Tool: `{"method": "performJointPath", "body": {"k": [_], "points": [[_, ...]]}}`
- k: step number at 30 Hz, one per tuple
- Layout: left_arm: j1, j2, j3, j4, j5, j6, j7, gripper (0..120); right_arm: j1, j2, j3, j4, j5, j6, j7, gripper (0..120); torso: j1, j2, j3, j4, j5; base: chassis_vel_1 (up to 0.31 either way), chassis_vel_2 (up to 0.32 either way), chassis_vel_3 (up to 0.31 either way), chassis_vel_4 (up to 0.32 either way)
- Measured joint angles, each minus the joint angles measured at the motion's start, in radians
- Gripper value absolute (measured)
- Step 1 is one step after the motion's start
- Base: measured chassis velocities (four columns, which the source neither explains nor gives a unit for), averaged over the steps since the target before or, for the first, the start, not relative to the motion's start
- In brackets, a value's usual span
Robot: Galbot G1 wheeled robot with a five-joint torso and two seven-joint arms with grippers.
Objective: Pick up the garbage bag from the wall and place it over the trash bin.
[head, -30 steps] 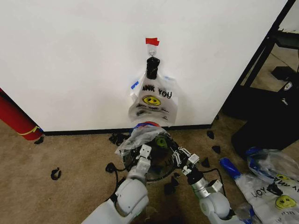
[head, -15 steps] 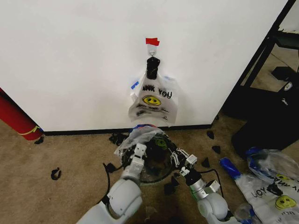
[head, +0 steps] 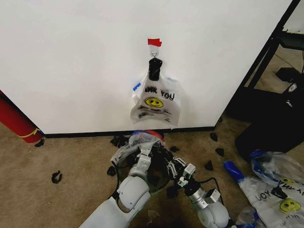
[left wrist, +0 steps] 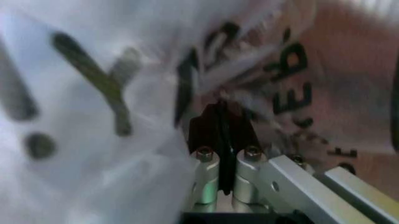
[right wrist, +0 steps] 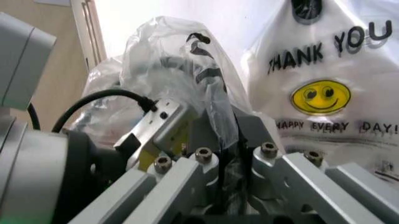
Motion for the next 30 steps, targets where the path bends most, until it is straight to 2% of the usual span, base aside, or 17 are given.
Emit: {"method": "performJointPath", "body": {"k": [8,12,17,18,24,25,28,30], "points": [[-0.071,-0.010,-0.010,0.107,0.010,-0.004,0.000,0,-0.008,-0.011,0.006,0.013,0.034,0.001,-0.074,1,0.000,0.000,0.000,-0.0002,0.0000,0.000,0.000,0.000,0.000],[-0.077,-0.003,-0.014,0.113,0.003,-0.004,0.001,0,-0.006,-0.014,0.014,0.017,0.042,0.003,-0.081,1,0.000,0.000,0.000,-0.0003,0.0000,0.000,0.000,0.000,0.000],[-0.012,0.021,0.011,0.009,-0.014,0.014,0.027,0,0.023,-0.010,0.019,-0.011,0.041,0.014,-0.015,1,0.000,0.000,0.000,-0.0002,-0.0001,0.000,0.000,0.000,0.000],[-0.012,0.021,0.011,0.009,-0.014,0.014,0.027,0,0.023,-0.010,0.019,-0.011,0.041,0.014,-0.015,1,0.000,0.000,0.000,-0.0002,-0.0001,0.000,0.000,0.000,0.000],[0.100,0.098,0.042,-0.166,-0.040,0.029,0.122,0,0.070,-0.004,0.019,-0.066,0.107,-0.017,0.063,1,0.000,0.000,0.000,0.0000,0.0001,0.000,0.000,0.000,0.000],[0.100,0.098,0.042,-0.166,-0.040,0.029,0.122,0,0.070,-0.004,0.019,-0.066,0.107,-0.017,0.063,1,0.000,0.000,0.000,0.0000,0.0001,0.000,0.000,0.000,0.000],[0.145,0.135,0.005,-0.263,-0.053,0.018,0.172,0,0.091,-0.010,0.026,-0.092,0.200,-0.062,0.077,1,0.000,0.000,0.000,-0.0001,0.0001,0.000,0.000,0.000,0.000],[0.182,0.160,-0.054,-0.341,-0.070,0.000,0.207,0,0.094,-0.024,0.035,-0.099,0.309,-0.116,0.078,1,0.000,0.000,0.000,-0.0001,0.0001,0.000,0.000,0.000,0.000]]}}
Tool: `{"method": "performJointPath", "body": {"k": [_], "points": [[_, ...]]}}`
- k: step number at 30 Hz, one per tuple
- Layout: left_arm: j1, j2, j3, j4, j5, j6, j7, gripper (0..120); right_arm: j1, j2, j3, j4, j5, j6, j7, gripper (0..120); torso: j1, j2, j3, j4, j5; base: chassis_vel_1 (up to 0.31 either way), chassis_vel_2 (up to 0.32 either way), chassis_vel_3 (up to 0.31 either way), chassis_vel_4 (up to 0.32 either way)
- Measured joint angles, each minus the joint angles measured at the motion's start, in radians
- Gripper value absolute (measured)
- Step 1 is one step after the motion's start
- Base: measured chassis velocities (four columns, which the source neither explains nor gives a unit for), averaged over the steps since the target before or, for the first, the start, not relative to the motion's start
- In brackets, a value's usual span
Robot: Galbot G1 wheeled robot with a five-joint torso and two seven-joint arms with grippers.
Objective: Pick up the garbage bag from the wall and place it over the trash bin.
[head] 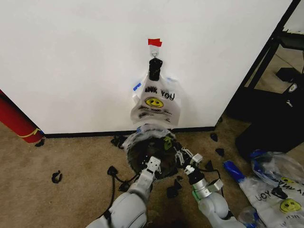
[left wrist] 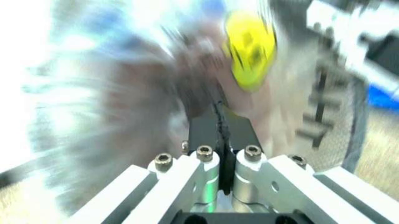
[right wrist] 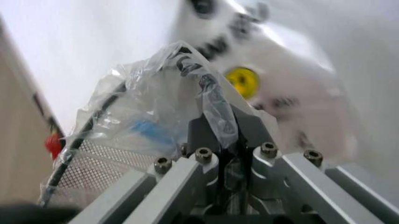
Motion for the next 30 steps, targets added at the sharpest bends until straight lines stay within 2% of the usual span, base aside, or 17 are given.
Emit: {"method": "performJointPath", "body": {"k": [1,4,6,12,15,17,20,24,25,30], "points": [[0.000,0.000,0.000,0.000,0.000,0.000,0.000,0,0.000,0.000,0.000,0.000,0.000,0.000,0.000,1,0.000,0.000,0.000,0.0000,0.0000,0.000,0.000,0.000,0.000],[0.043,0.039,-0.086,-0.095,-0.036,-0.027,0.069,1,-0.012,-0.029,0.014,0.015,0.231,-0.105,0.013,1,0.000,0.000,0.000,0.0000,-0.0001,0.000,0.000,0.000,0.000],[0.061,0.059,-0.136,-0.156,-0.062,-0.052,0.126,10,-0.017,-0.041,0.030,0.020,0.370,-0.160,0.036,1,0.000,0.000,0.000,-0.0001,0.0000,0.000,0.000,0.000,0.000],[0.070,0.068,-0.215,-0.228,-0.074,-0.075,0.180,29,-0.022,-0.041,0.059,0.013,0.537,-0.200,0.065,1,0.000,0.000,0.000,-0.0001,0.0001,0.000,0.000,0.000,0.000],[0.078,0.077,-0.245,-0.215,-0.031,-0.043,0.165,43,-0.029,-0.032,0.073,0.036,0.630,-0.212,0.073,1,0.000,0.000,0.000,-0.0001,0.0000,0.000,0.000,0.000,0.000],[0.088,0.083,-0.246,-0.201,-0.022,-0.028,0.157,46,-0.032,-0.028,0.080,0.042,0.657,-0.213,0.075,1,0.000,0.000,0.000,-0.0001,-0.0001,0.000,0.000,0.000,0.000],[0.118,0.085,-0.220,-0.169,-0.024,-0.017,0.124,59,-0.042,-0.016,0.099,0.059,0.711,-0.225,0.076,1,0.000,0.000,0.000,-0.0001,-0.0001,0.000,0.000,0.000,0.000],[0.134,0.055,-0.192,-0.151,-0.093,-0.018,0.109,76,-0.058,-0.004,0.115,0.067,0.747,-0.237,0.044,1,0.000,0.000,0.000,-0.0001,0.0000,0.000,0.000,0.000,0.000],[0.134,0.055,-0.192,-0.151,-0.093,-0.018,0.109,76,-0.058,-0.004,0.115,0.067,0.747,-0.237,0.044,1,0.000,0.000,0.000,-0.0001,0.0000,0.000,0.000,0.000,0.000],[0.120,0.037,-0.184,-0.146,-0.161,-0.018,0.107,95,-0.069,0.004,0.118,0.069,0.743,-0.244,0.005,1,0.000,0.000,0.000,-0.0001,0.0000,0.000,0.000,0.000,0.000]]}}
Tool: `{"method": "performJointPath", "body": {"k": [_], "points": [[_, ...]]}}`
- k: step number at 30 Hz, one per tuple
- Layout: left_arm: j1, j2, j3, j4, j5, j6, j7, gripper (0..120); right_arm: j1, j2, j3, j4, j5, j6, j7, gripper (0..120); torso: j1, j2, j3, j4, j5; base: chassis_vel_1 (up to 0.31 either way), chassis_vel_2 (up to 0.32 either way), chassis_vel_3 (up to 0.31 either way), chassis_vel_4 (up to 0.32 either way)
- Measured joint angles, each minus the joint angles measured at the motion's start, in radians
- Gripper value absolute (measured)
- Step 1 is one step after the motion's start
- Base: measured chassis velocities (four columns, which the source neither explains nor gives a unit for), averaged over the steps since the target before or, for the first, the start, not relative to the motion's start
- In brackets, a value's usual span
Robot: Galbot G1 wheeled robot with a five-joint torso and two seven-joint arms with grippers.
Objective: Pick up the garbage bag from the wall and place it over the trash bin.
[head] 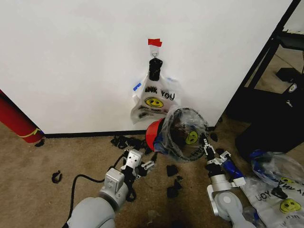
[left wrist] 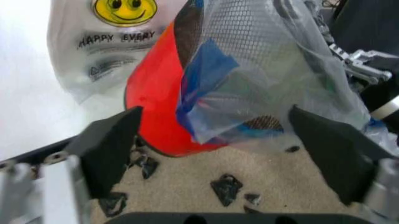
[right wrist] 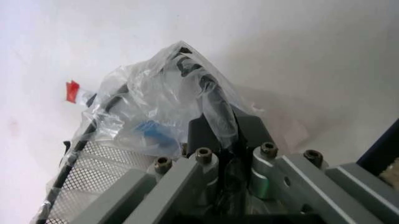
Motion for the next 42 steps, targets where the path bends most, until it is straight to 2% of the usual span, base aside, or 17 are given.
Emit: {"method": "performJointPath", "body": {"k": [3,8,12,17,27,31,34,38,39,42], "points": [[-0.012,-0.005,0.003,0.018,-0.005,0.000,0.000,100,-0.003,0.007,-0.003,0.001,-0.008,-0.003,-0.006,1,0.000,0.000,0.000,0.0000,0.0000,0.000,0.000,0.000,0.000],[-0.040,-0.029,0.014,0.089,-0.003,-0.009,0.001,100,-0.013,0.025,-0.019,0.007,-0.032,-0.007,-0.017,1,0.000,0.000,0.000,0.0000,0.0000,0.000,0.000,0.000,0.000],[-0.065,-0.053,0.017,0.187,0.045,-0.041,-0.004,100,-0.031,0.038,-0.035,0.020,-0.064,-0.008,-0.027,1,0.000,0.000,0.000,0.0000,-0.0001,0.000,0.000,0.000,0.000],[-0.064,-0.049,0.008,0.228,0.073,-0.058,-0.037,100,-0.043,0.036,-0.044,0.032,-0.088,-0.005,-0.034,1,0.000,0.000,0.000,0.0000,-0.0002,0.000,0.000,0.000,0.000],[0.002,0.005,0.012,0.159,0.124,-0.029,-0.030,100,-0.032,0.038,-0.052,0.015,-0.170,0.048,-0.029,1,0.000,0.000,0.000,0.0001,-0.0001,0.000,0.000,0.000,0.000],[0.075,0.056,0.028,0.104,0.169,0.020,-0.023,100,-0.010,0.038,-0.066,0.004,-0.230,0.100,0.042,1,0.000,0.000,0.000,0.0000,0.0000,0.000,0.000,0.000,0.000],[0.110,0.064,0.035,0.087,0.187,0.024,-0.030,100,0.001,0.038,-0.071,0.001,-0.238,0.110,0.077,1,0.000,0.000,0.000,0.0002,-0.0001,0.000,0.000,0.000,0.000],[0.160,0.049,0.028,0.054,0.189,0.002,-0.034,100,0.005,0.032,-0.085,0.003,-0.327,0.117,0.213,1,0.000,0.000,0.000,0.0001,-0.0001,0.000,0.000,0.000,0.000],[0.160,0.049,0.028,0.054,0.189,0.002,-0.034,100,0.005,0.032,-0.085,0.003,-0.327,0.117,0.213,1,0.000,0.000,0.000,0.0001,-0.0001,0.000,0.000,0.000,0.000],[0.203,0.036,0.020,0.031,0.191,-0.008,-0.037,100,-0.020,0.016,-0.105,0.075,-0.391,0.089,0.421,1,0.000,0.000,0.000,-0.0001,-0.0001,0.000,0.000,0.000,0.000]]}}
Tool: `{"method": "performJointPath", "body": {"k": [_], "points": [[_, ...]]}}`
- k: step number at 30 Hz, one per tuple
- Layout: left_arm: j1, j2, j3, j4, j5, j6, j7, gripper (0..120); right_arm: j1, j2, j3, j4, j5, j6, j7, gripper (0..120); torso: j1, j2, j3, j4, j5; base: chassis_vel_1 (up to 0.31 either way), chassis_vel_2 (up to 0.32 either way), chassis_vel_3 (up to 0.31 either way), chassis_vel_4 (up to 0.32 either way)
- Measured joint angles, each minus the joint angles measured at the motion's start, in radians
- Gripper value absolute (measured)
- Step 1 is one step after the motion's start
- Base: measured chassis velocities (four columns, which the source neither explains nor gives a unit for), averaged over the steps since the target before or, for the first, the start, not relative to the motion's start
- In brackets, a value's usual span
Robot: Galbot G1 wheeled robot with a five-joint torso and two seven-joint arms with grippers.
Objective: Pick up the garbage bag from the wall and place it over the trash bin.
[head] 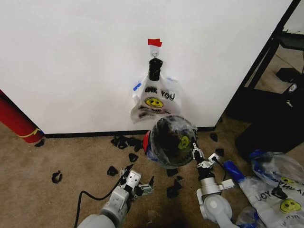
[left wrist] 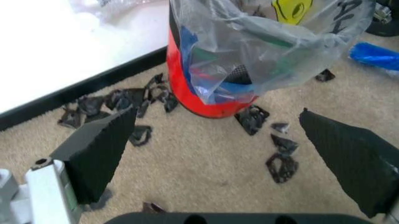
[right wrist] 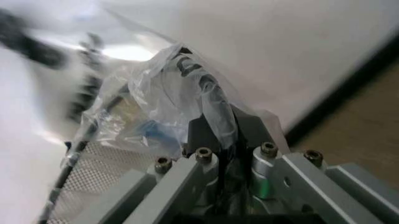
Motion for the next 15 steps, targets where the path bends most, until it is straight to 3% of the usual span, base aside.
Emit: {"method": "performJointPath", "body": {"k": [3,10,15], "points": [[0.019,-0.010,0.002,0.005,0.011,-0.006,-0.002,100,-0.015,-0.012,-0.022,0.092,-0.017,-0.066,0.198,1,0.000,0.000,0.000,0.0002,0.0000,0.000,0.000,0.000,0.000],[-0.002,-0.034,0.020,0.044,0.018,-0.006,-0.002,100,0.010,-0.008,-0.036,0.134,-0.071,-0.133,0.375,1,0.000,0.000,0.000,0.0002,0.0000,0.000,0.000,0.000,0.000],[-0.011,-0.046,0.025,0.065,0.019,-0.008,-0.002,100,0.020,-0.010,-0.039,0.100,-0.120,-0.146,0.405,1,0.000,0.000,0.000,0.0001,0.0000,0.000,0.000,0.000,0.000]]}}
